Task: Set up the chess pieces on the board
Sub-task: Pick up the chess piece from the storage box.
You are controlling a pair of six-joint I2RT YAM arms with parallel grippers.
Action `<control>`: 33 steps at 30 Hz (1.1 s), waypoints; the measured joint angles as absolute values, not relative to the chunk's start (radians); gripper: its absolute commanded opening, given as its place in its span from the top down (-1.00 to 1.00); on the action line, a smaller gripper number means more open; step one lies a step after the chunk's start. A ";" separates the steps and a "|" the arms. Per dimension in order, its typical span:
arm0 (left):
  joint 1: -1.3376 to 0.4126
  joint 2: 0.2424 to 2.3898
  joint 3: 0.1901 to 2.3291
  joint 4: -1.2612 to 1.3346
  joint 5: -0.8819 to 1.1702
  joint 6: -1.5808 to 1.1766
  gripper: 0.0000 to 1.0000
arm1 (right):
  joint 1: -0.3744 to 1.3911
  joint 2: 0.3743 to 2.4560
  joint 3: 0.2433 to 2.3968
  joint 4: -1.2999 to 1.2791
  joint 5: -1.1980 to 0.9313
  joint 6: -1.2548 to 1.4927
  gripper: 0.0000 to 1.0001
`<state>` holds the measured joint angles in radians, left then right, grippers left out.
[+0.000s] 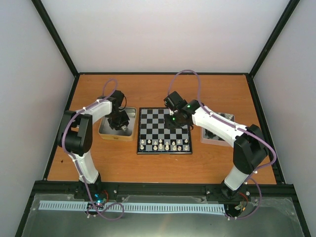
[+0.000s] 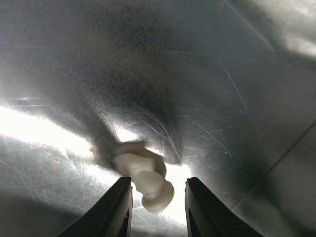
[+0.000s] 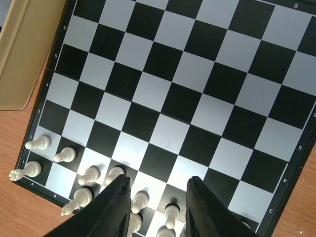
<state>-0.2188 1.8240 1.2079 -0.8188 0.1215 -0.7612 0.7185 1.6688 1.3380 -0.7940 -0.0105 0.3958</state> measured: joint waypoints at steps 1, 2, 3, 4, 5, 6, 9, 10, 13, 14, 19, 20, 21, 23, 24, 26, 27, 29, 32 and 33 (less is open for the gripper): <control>-0.219 1.832 1.208 -0.817 0.123 -0.762 0.34 | 0.719 1.669 1.338 -0.794 -0.009 0.396 0.34; -0.219 1.839 1.207 -0.814 0.122 -0.762 0.31 | 0.719 1.669 1.338 -0.794 -0.008 0.396 0.34; -0.219 1.846 1.206 -0.812 0.122 -0.762 0.29 | 0.719 1.669 1.338 -0.795 -0.007 0.396 0.34; -0.218 1.851 1.206 -0.811 0.121 -0.763 0.27 | 0.719 1.669 1.338 -0.796 -0.007 0.395 0.34; -0.218 1.853 1.206 -0.810 0.121 -0.764 0.26 | 0.719 1.669 1.338 -0.796 -0.007 0.395 0.34; -0.218 1.853 1.206 -0.809 0.121 -0.765 0.26 | 0.719 1.669 1.338 -0.796 -0.005 0.395 0.35; -0.218 1.853 1.206 -0.807 0.121 -0.767 0.38 | 0.719 1.668 1.338 -0.797 0.001 0.393 0.35; -0.218 1.853 1.206 -0.806 0.121 -0.768 0.42 | 0.719 1.668 1.338 -0.797 0.001 0.392 0.35; -0.217 1.854 1.206 -0.803 0.120 -0.772 0.55 | 0.719 1.668 1.338 -0.798 0.007 0.391 0.35; -0.216 1.855 1.206 -0.802 0.120 -0.773 0.59 | 0.719 1.666 1.338 -0.799 0.009 0.391 0.35; -0.214 1.855 1.203 -0.794 0.116 -0.771 0.85 | 0.719 1.649 1.336 -0.805 0.017 0.391 0.36; -0.214 1.855 1.203 -0.792 0.115 -0.770 0.87 | 0.719 1.645 1.336 -0.805 0.019 0.391 0.36; -0.214 1.855 1.203 -0.789 0.115 -0.767 0.88 | 0.719 1.643 1.336 -0.806 0.019 0.391 0.36; -0.214 1.854 1.202 -0.781 0.115 -0.763 0.88 | 0.719 1.639 1.336 -0.805 0.019 0.392 0.36; -0.214 1.852 1.200 -0.776 0.115 -0.760 0.88 | 0.719 1.639 1.336 -0.806 0.018 0.392 0.36; -0.214 1.843 1.195 -0.769 0.117 -0.744 0.87 | 0.717 1.639 1.336 -0.805 0.006 0.392 0.34; -0.215 1.834 1.193 -0.765 0.119 -0.731 0.87 | 0.712 1.638 1.336 -0.804 -0.010 0.392 0.34; -0.225 1.803 1.193 -0.754 0.124 -0.698 0.87 | 0.695 1.635 1.336 -0.799 -0.061 0.390 0.32; -0.247 1.729 1.194 -0.736 0.133 -0.640 0.86 | 0.641 1.623 1.338 -0.782 -0.196 0.381 0.30; -0.261 1.697 1.196 -0.728 0.139 -0.618 0.86 | 0.622 1.620 1.344 -0.780 -0.242 0.380 0.28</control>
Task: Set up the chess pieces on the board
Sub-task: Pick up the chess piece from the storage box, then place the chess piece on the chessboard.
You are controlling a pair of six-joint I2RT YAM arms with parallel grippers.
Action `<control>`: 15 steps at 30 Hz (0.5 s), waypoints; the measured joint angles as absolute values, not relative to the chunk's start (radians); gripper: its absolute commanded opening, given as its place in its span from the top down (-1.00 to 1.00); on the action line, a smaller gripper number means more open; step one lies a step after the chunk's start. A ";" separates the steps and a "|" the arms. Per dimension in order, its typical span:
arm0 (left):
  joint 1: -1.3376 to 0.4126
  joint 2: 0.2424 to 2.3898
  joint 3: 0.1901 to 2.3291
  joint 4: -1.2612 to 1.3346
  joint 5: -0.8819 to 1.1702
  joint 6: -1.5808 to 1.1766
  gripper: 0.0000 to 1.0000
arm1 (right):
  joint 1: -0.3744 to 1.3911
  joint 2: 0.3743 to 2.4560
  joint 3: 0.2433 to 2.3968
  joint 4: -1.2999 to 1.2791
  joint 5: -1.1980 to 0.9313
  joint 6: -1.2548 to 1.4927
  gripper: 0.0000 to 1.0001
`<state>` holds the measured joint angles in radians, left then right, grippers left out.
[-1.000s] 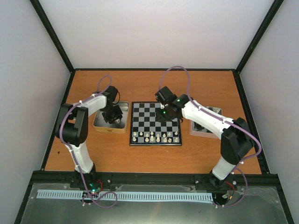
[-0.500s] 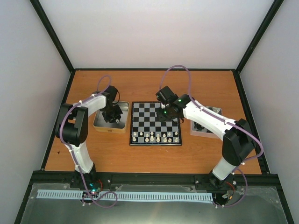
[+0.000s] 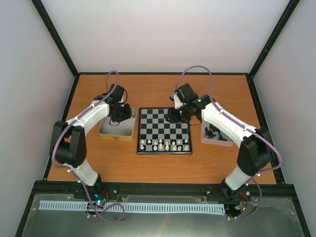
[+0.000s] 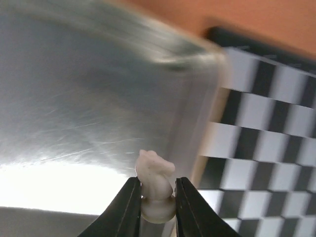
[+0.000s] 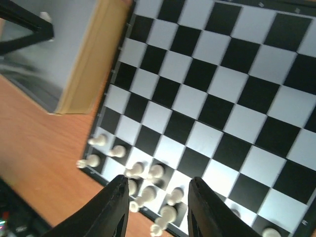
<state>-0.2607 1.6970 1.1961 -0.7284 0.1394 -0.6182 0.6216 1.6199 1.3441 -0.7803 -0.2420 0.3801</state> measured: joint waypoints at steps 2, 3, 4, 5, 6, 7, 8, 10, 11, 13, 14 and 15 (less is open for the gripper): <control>-0.294 1.629 1.199 -0.704 0.155 -0.573 0.86 | 0.591 1.618 1.360 -0.770 -0.326 0.377 0.26; -0.310 1.598 1.199 -0.691 0.167 -0.552 0.86 | 0.580 1.617 1.369 -0.764 -0.369 0.377 0.22; -0.326 1.565 1.199 -0.673 0.182 -0.528 0.86 | 0.573 1.615 1.377 -0.759 -0.406 0.378 0.17; -0.339 1.533 1.197 -0.655 0.200 -0.506 0.86 | 0.564 1.613 1.384 -0.753 -0.451 0.382 0.14; -0.352 1.492 1.191 -0.623 0.229 -0.482 0.86 | 0.559 1.610 1.388 -0.744 -0.489 0.389 0.11; -0.361 1.464 1.187 -0.606 0.252 -0.467 0.86 | 0.552 1.605 1.390 -0.730 -0.538 0.395 0.06; -0.370 1.430 1.177 -0.578 0.285 -0.451 0.86 | 0.545 1.601 1.390 -0.719 -0.580 0.406 0.02; -0.381 1.381 1.158 -0.532 0.345 -0.426 0.87 | 0.531 1.596 1.390 -0.695 -0.654 0.430 -0.05; -0.390 1.361 1.147 -0.512 0.370 -0.415 0.87 | 0.526 1.594 1.390 -0.684 -0.682 0.444 -0.08; -0.405 1.330 1.117 -0.471 0.410 -0.393 0.87 | 0.516 1.591 1.390 -0.658 -0.741 0.470 -0.12; -0.413 1.322 1.105 -0.460 0.422 -0.385 0.86 | 0.515 1.590 1.390 -0.646 -0.762 0.483 -0.13; -0.424 1.313 1.087 -0.447 0.438 -0.376 0.86 | 0.514 1.588 1.389 -0.635 -0.783 0.496 -0.15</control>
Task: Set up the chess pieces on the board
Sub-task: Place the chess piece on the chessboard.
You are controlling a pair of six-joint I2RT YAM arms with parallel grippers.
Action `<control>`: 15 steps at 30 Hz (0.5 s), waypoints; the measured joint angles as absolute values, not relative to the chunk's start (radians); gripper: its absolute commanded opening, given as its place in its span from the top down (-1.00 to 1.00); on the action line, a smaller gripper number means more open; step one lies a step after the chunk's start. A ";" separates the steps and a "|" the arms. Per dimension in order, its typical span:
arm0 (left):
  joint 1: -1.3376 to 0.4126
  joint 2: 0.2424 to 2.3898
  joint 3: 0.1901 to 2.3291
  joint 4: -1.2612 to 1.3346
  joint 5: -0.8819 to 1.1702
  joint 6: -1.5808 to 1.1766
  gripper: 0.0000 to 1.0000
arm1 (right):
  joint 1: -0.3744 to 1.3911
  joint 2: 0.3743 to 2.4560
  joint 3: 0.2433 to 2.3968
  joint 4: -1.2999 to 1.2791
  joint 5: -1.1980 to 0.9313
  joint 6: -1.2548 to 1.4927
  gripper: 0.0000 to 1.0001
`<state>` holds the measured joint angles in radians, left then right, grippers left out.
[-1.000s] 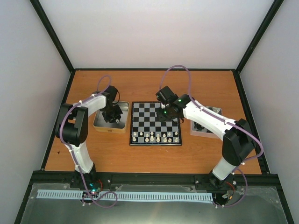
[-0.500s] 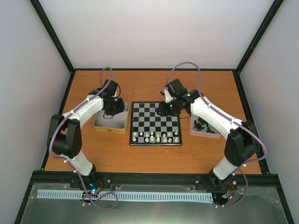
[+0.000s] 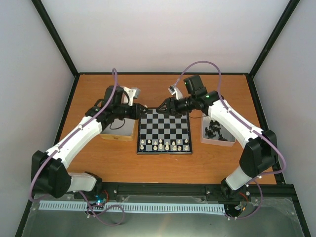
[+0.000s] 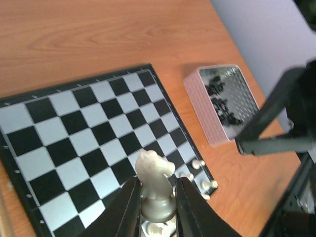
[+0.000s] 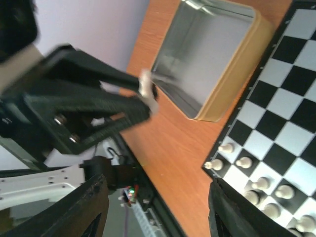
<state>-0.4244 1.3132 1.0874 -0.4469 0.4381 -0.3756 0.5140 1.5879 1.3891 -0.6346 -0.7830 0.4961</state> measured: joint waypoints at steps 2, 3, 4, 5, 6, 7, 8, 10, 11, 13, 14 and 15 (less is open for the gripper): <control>-0.442 1.300 1.056 -0.426 0.467 -0.359 0.86 | 0.514 1.583 1.388 -0.616 -0.817 0.524 -0.16; -0.447 1.292 1.039 -0.416 0.485 -0.350 0.86 | 0.514 1.579 1.387 -0.605 -0.831 0.537 -0.17; -0.451 1.285 1.025 -0.411 0.502 -0.341 0.85 | 0.514 1.575 1.385 -0.593 -0.843 0.549 -0.18; -0.451 1.278 1.016 -0.407 0.514 -0.335 0.85 | 0.514 1.570 1.382 -0.581 -0.857 0.563 -0.18; -0.453 1.271 1.008 -0.400 0.533 -0.326 0.85 | 0.514 1.564 1.376 -0.566 -0.869 0.575 -0.18; -0.454 1.264 1.001 -0.392 0.550 -0.319 0.85 | 0.514 1.559 1.369 -0.556 -0.880 0.587 -0.18; -0.455 1.257 0.997 -0.385 0.564 -0.311 0.85 | 0.514 1.556 1.366 -0.548 -0.889 0.595 -0.18; -0.458 1.243 0.990 -0.373 0.593 -0.295 0.85 | 0.514 1.556 1.365 -0.537 -0.905 0.609 -0.17; -0.461 1.238 0.988 -0.368 0.606 -0.287 0.85 | 0.514 1.556 1.365 -0.533 -0.910 0.612 -0.16; -0.467 1.232 0.986 -0.362 0.627 -0.271 0.84 | 0.514 1.557 1.365 -0.527 -0.922 0.621 -0.12; -0.469 1.232 0.985 -0.360 0.634 -0.265 0.84 | 0.514 1.558 1.365 -0.526 -0.927 0.624 -0.09; -0.472 1.232 0.984 -0.359 0.641 -0.256 0.84 | 0.514 1.560 1.365 -0.526 -0.931 0.627 -0.07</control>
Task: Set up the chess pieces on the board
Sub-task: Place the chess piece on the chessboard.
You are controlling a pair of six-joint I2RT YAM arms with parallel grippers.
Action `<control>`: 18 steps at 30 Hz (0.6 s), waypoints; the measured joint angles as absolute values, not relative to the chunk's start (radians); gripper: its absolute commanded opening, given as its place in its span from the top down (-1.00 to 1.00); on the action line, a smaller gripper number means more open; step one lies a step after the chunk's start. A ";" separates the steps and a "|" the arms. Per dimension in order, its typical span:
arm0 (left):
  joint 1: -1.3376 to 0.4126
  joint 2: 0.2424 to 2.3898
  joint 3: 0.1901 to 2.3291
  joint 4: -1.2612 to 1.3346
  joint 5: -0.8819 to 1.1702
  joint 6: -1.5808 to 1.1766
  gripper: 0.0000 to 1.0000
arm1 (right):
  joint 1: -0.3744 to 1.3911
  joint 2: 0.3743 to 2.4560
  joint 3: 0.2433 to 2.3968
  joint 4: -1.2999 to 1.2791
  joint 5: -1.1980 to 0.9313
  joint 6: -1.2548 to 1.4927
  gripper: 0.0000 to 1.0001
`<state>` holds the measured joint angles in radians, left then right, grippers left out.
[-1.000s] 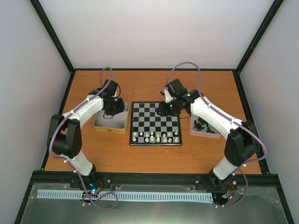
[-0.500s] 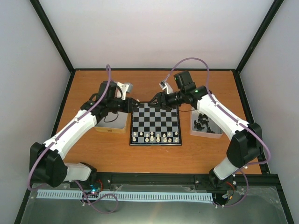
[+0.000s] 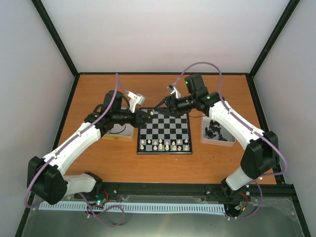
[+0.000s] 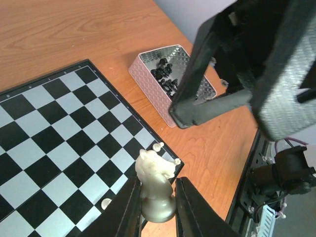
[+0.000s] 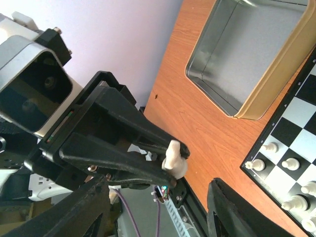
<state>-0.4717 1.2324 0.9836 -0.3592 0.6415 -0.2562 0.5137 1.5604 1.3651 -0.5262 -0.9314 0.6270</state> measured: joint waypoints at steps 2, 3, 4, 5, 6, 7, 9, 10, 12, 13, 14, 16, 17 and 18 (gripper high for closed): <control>-0.474 1.232 0.981 -0.359 0.656 -0.242 0.81 | 0.515 1.571 1.367 -0.527 -0.937 0.630 -0.05; -0.474 1.232 0.980 -0.359 0.662 -0.234 0.80 | 0.517 1.579 1.368 -0.529 -0.937 0.630 -0.04; -0.474 1.231 0.977 -0.359 0.668 -0.224 0.80 | 0.518 1.588 1.369 -0.533 -0.937 0.628 -0.04; -0.474 1.229 0.974 -0.359 0.674 -0.214 0.80 | 0.519 1.598 1.370 -0.540 -0.937 0.625 -0.03; -0.474 1.226 0.971 -0.359 0.680 -0.205 0.80 | 0.521 1.608 1.373 -0.547 -0.937 0.624 -0.02; -0.474 1.221 0.966 -0.359 0.685 -0.192 0.80 | 0.523 1.619 1.377 -0.554 -0.937 0.620 -0.02; -0.474 1.209 0.960 -0.360 0.698 -0.161 0.80 | 0.529 1.640 1.387 -0.569 -0.938 0.610 -0.01; -0.474 1.205 0.958 -0.360 0.704 -0.146 0.80 | 0.532 1.649 1.393 -0.576 -0.939 0.605 0.00; -0.474 1.197 0.958 -0.364 0.709 -0.112 0.80 | 0.539 1.663 1.406 -0.587 -0.948 0.594 0.03; -0.474 1.195 0.958 -0.369 0.711 -0.093 0.80 | 0.540 1.666 1.413 -0.590 -0.953 0.590 0.05; -0.474 1.195 0.958 -0.371 0.712 -0.071 0.80 | 0.542 1.669 1.418 -0.593 -0.958 0.586 0.07; -0.475 1.195 0.958 -0.382 0.720 -0.029 0.80 | 0.545 1.673 1.428 -0.595 -0.967 0.581 0.12; -0.476 1.195 0.958 -0.390 0.720 -0.003 0.80 | 0.546 1.675 1.432 -0.595 -0.973 0.577 0.13; -0.476 1.195 0.958 -0.393 0.720 0.002 0.80 | 0.548 1.677 1.436 -0.595 -0.980 0.573 0.17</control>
